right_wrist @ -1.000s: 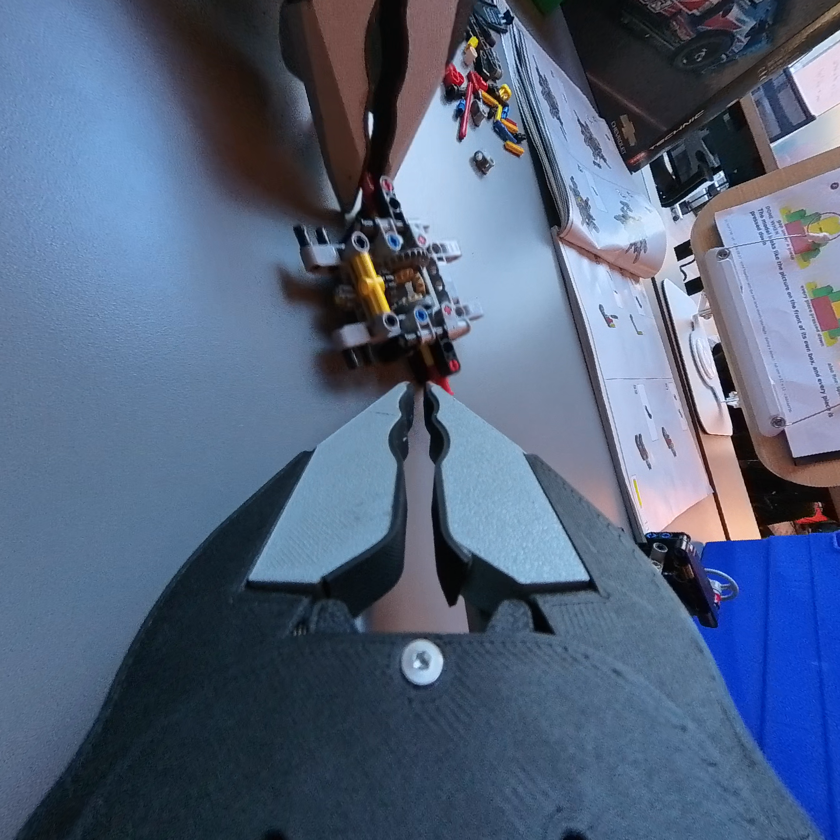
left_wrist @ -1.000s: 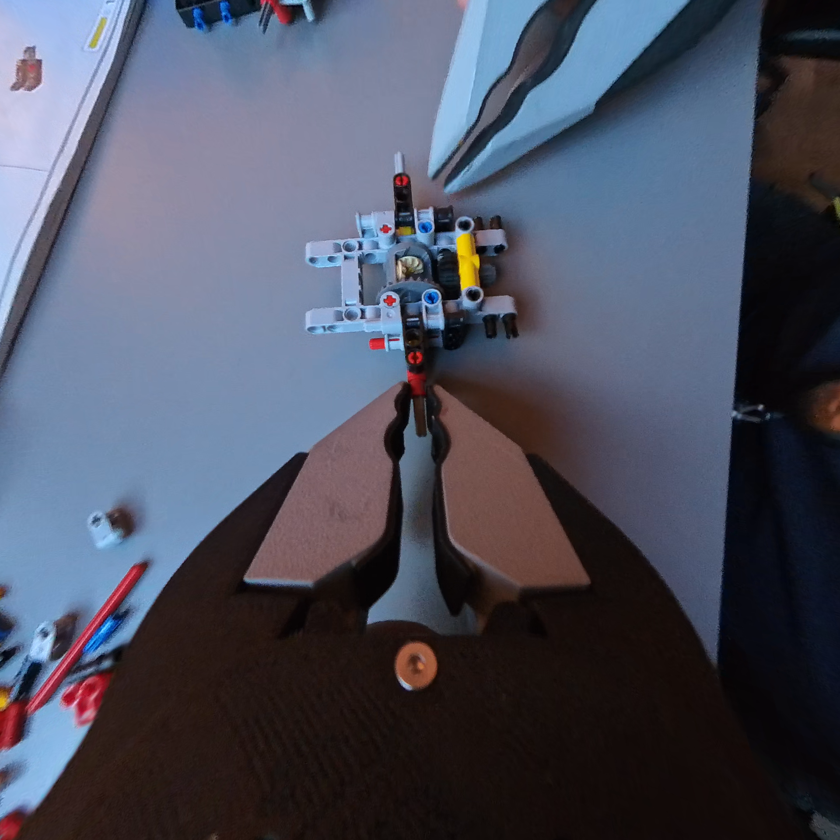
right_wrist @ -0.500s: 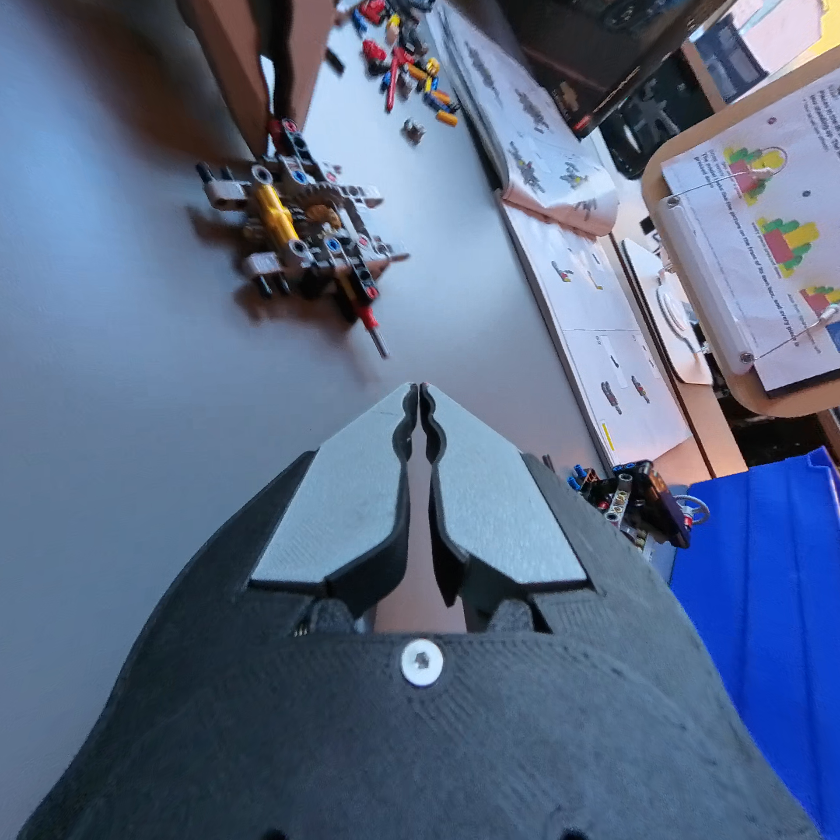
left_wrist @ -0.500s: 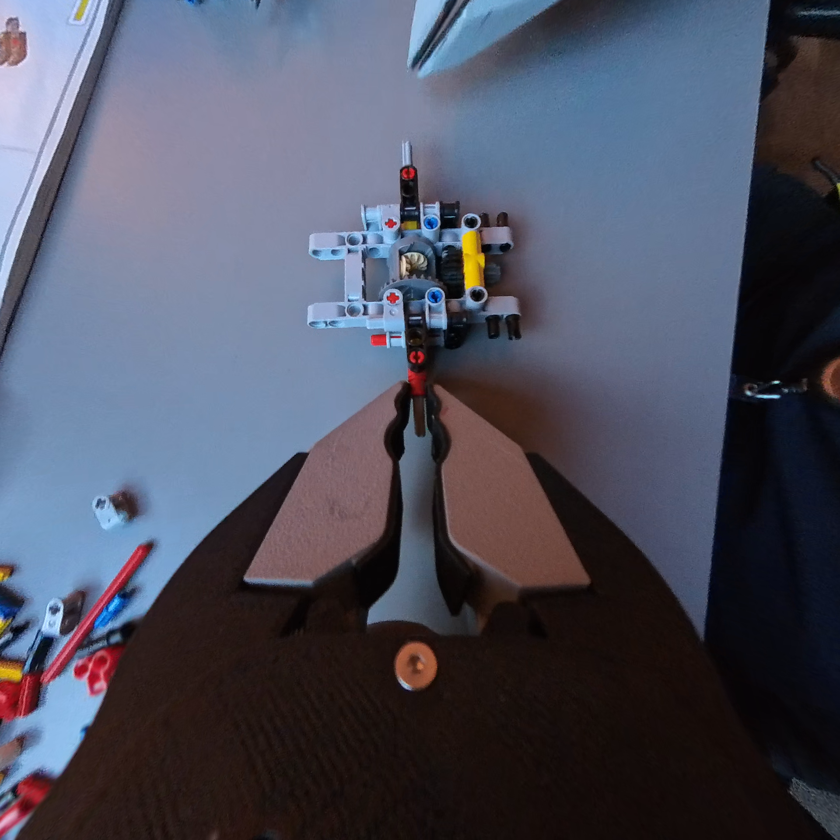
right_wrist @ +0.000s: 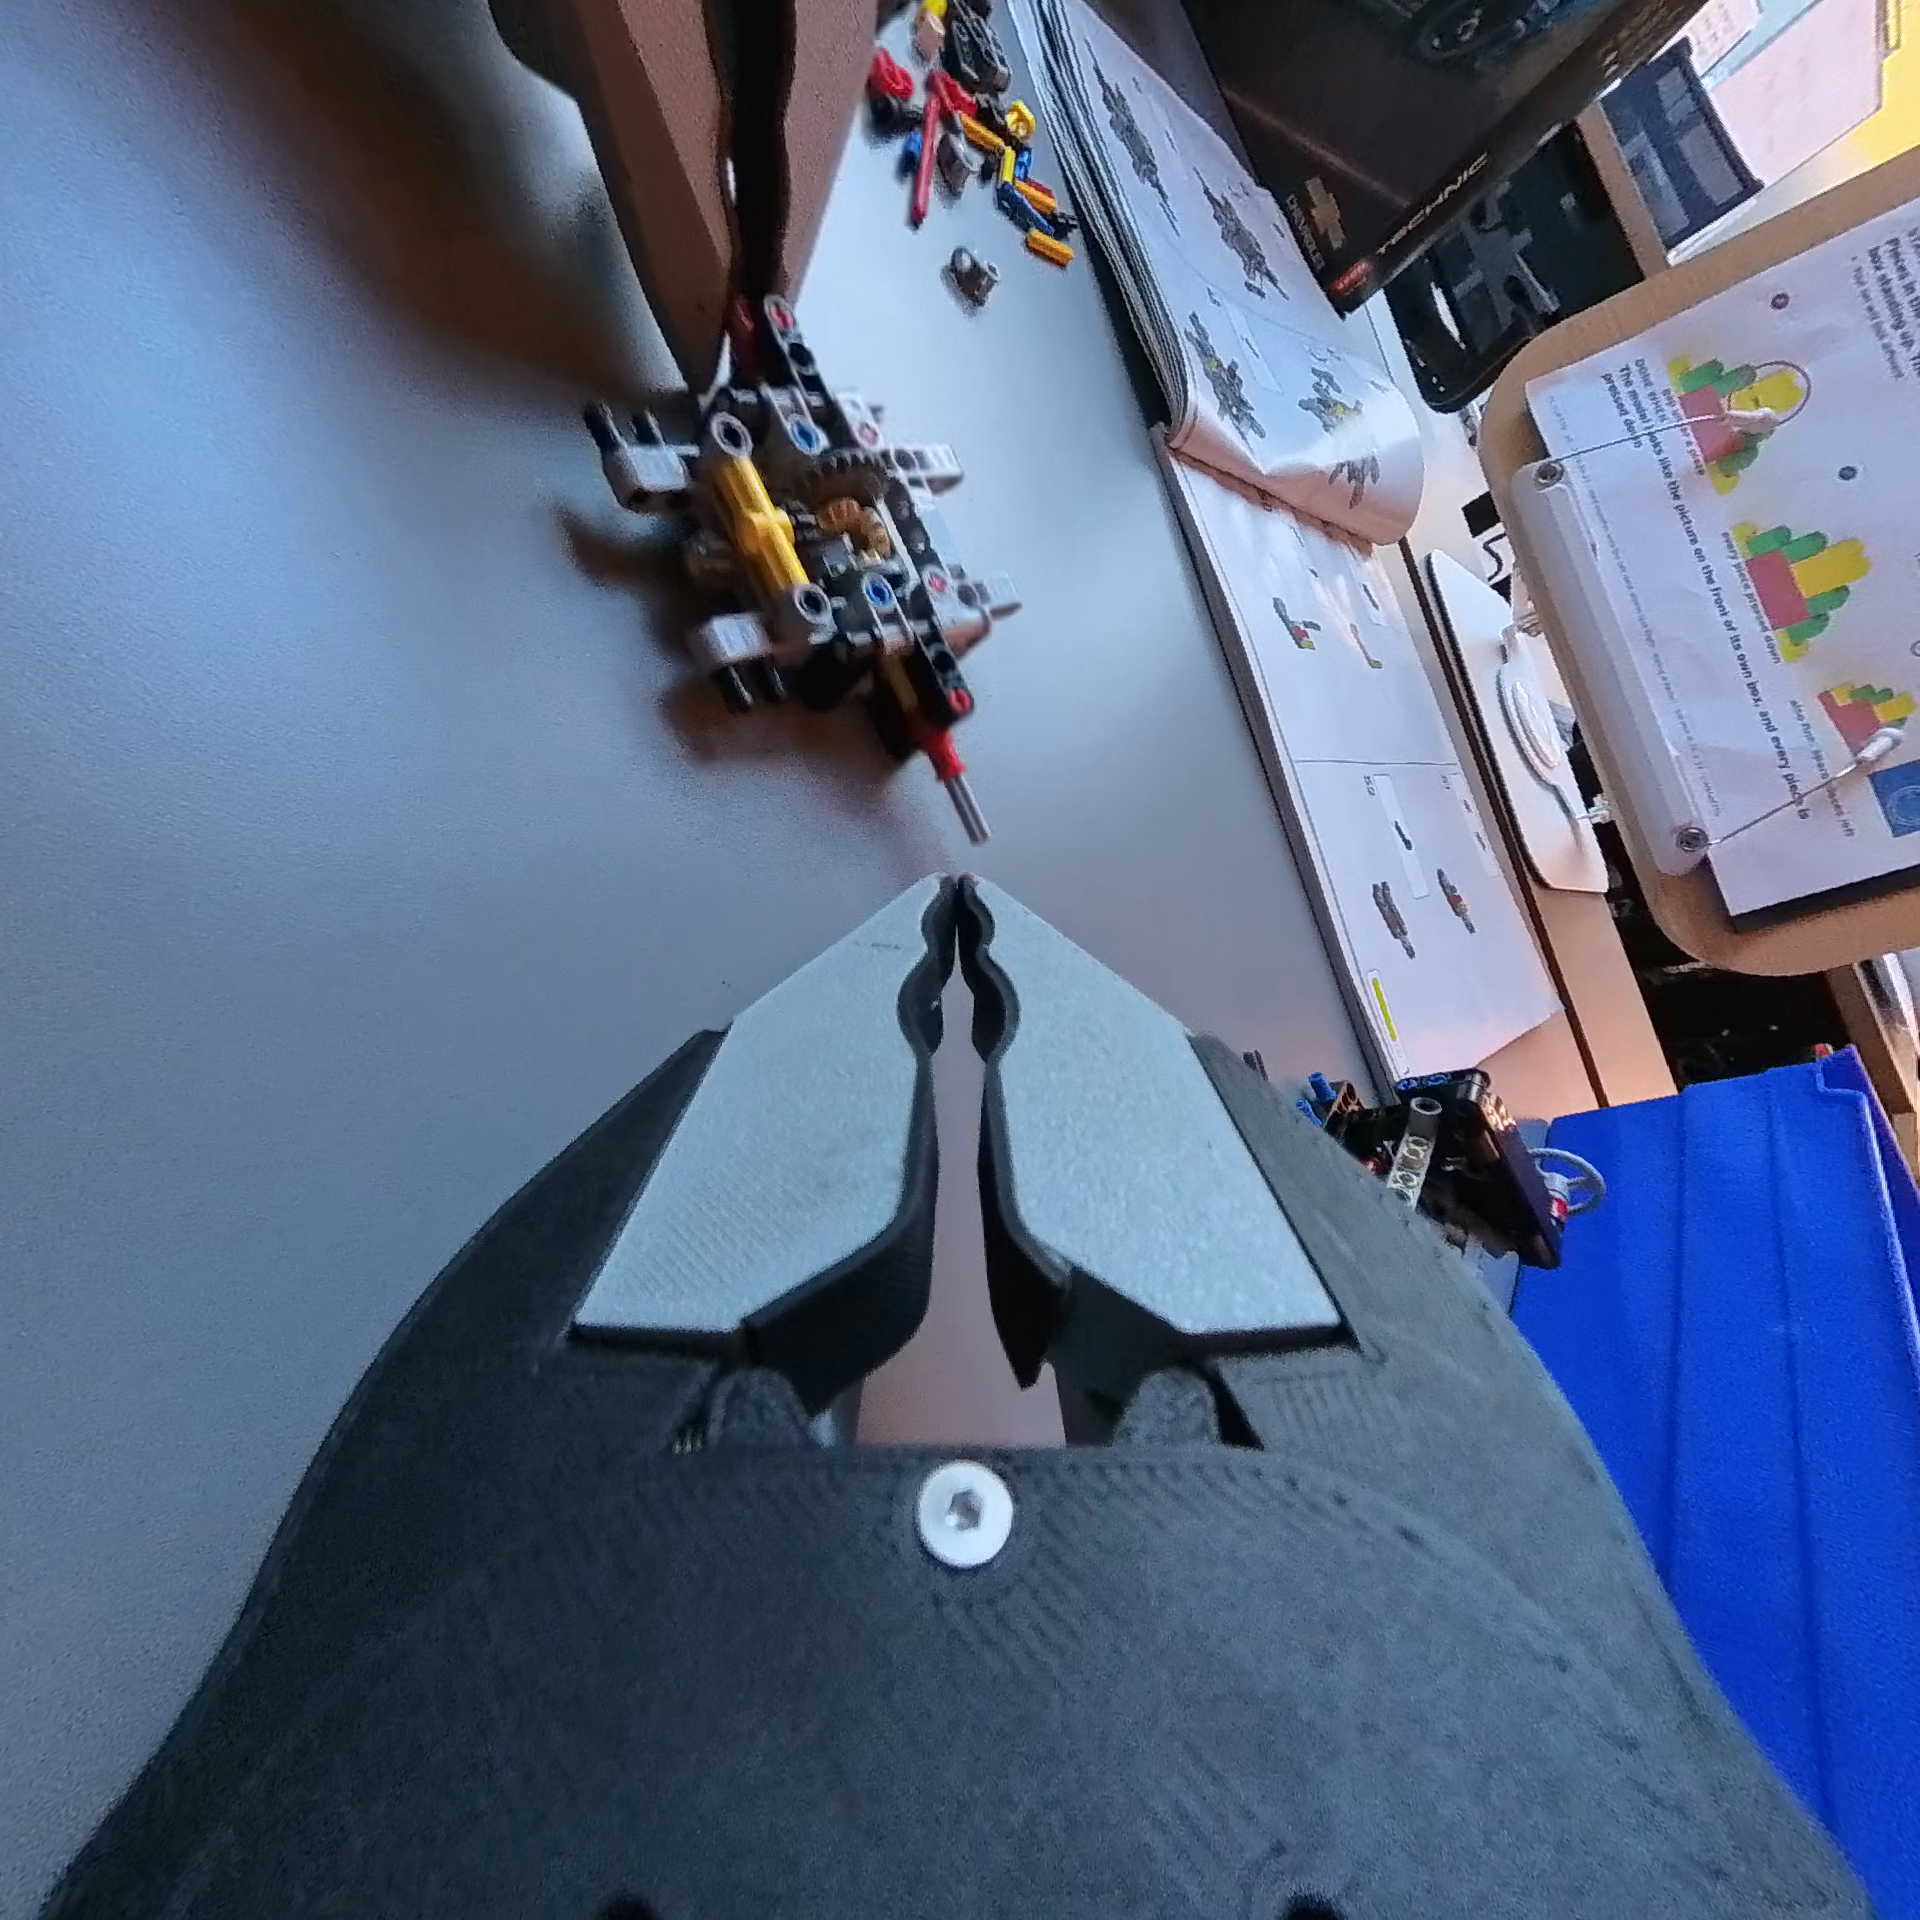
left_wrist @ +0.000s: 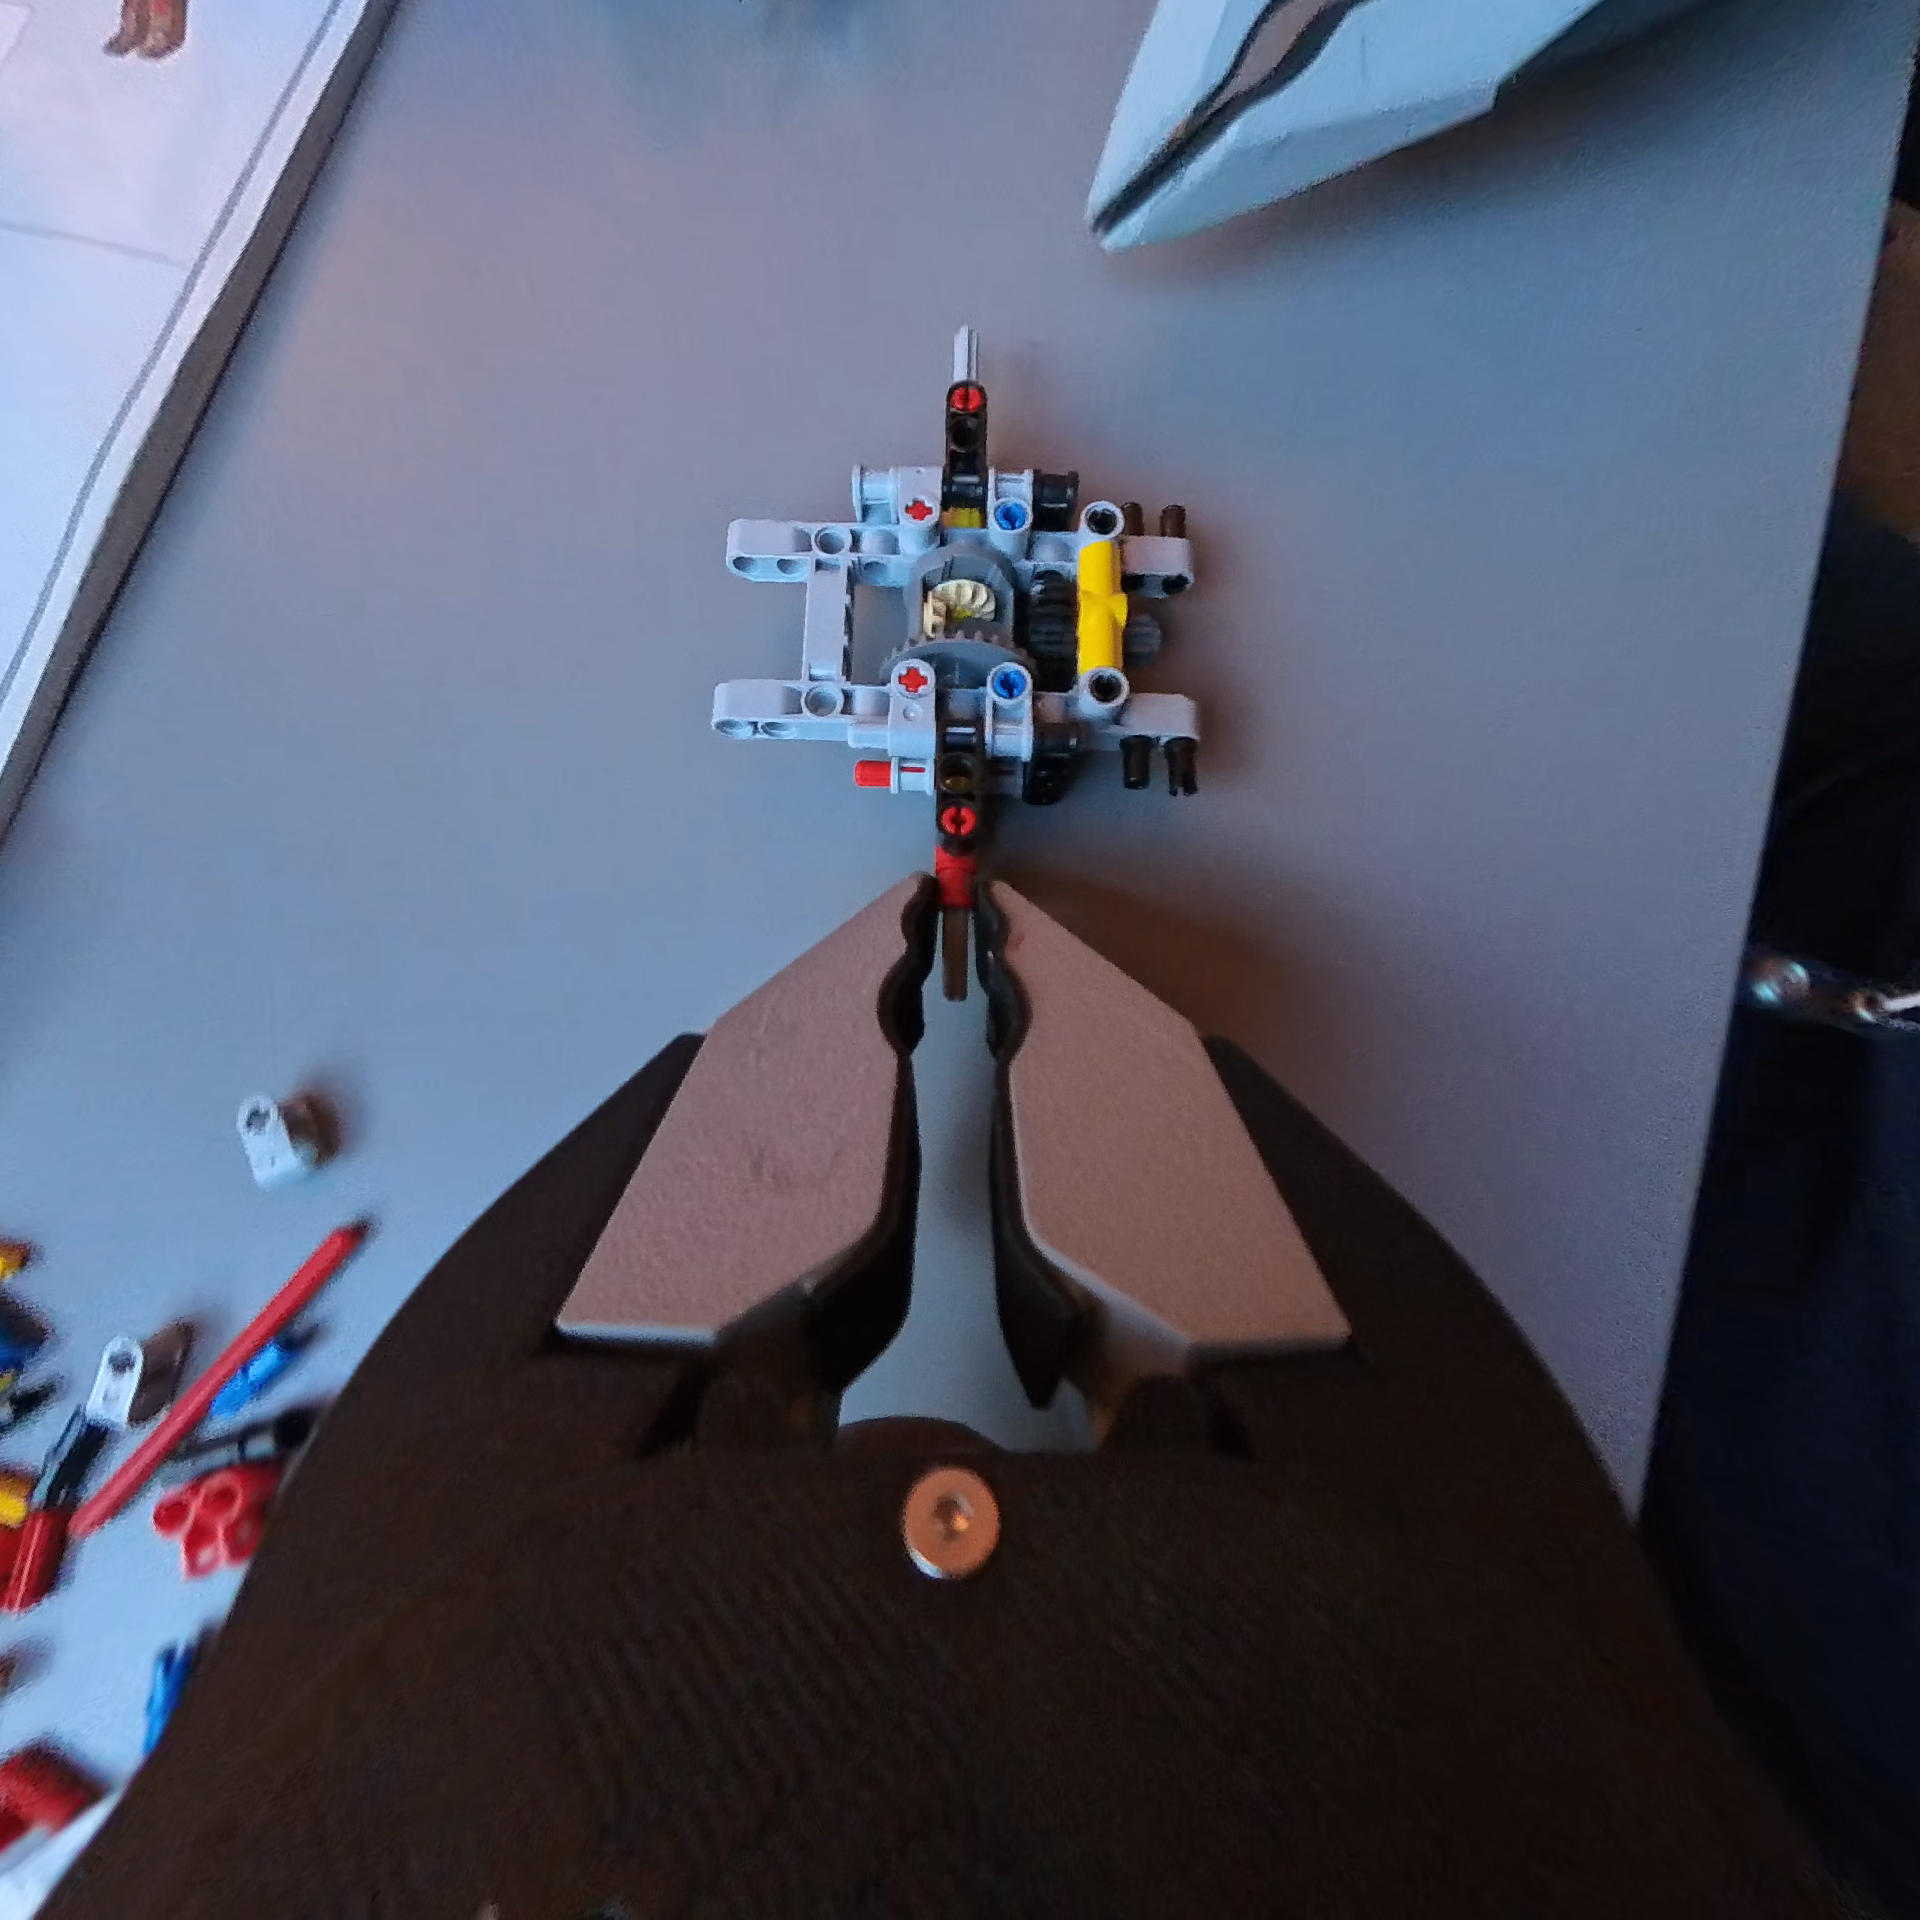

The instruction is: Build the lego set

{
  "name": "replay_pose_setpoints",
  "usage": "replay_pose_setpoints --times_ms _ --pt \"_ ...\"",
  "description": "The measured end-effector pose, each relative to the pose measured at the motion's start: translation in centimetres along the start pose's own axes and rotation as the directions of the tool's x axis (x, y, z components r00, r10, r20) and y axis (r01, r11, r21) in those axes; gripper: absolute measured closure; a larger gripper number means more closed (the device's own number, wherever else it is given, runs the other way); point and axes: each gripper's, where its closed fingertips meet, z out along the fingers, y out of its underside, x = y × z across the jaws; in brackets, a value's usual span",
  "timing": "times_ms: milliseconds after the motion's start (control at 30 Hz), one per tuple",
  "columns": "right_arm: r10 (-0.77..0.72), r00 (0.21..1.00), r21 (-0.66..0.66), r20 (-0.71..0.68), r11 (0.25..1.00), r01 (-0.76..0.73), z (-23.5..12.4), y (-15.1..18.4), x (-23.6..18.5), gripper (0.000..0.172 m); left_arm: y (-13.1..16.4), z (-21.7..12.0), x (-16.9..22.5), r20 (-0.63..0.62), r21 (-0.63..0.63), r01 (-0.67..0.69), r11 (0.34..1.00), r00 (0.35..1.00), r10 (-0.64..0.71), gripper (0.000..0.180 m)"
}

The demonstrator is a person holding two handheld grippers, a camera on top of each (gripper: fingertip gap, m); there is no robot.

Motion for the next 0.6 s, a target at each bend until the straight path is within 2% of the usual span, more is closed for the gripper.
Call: replay_pose_setpoints --times_ms 100,267,600 --pt "0.013 1.000 -0.006 -0.006 1.000 -0.013 0.0 0.3 0.2 0.172 -1.0 0.9 -0.2 0.000 0.003 -0.026 1.000 1.000 0.026 0.176" --pt "0.033 0.999 -0.023 0.014 0.999 -0.033 0.2 0.7 0.1 0.171 -1.0 0.9 -0.1 -0.002 -0.003 -0.041 0.999 0.999 0.041 0.176" --pt "0.031 0.999 -0.021 0.018 0.999 -0.031 0.2 0.7 0.1 0.172 0.2 -0.2 -1.5 -0.006 0.034 0.229 0.973 0.973 -0.229 0.176"
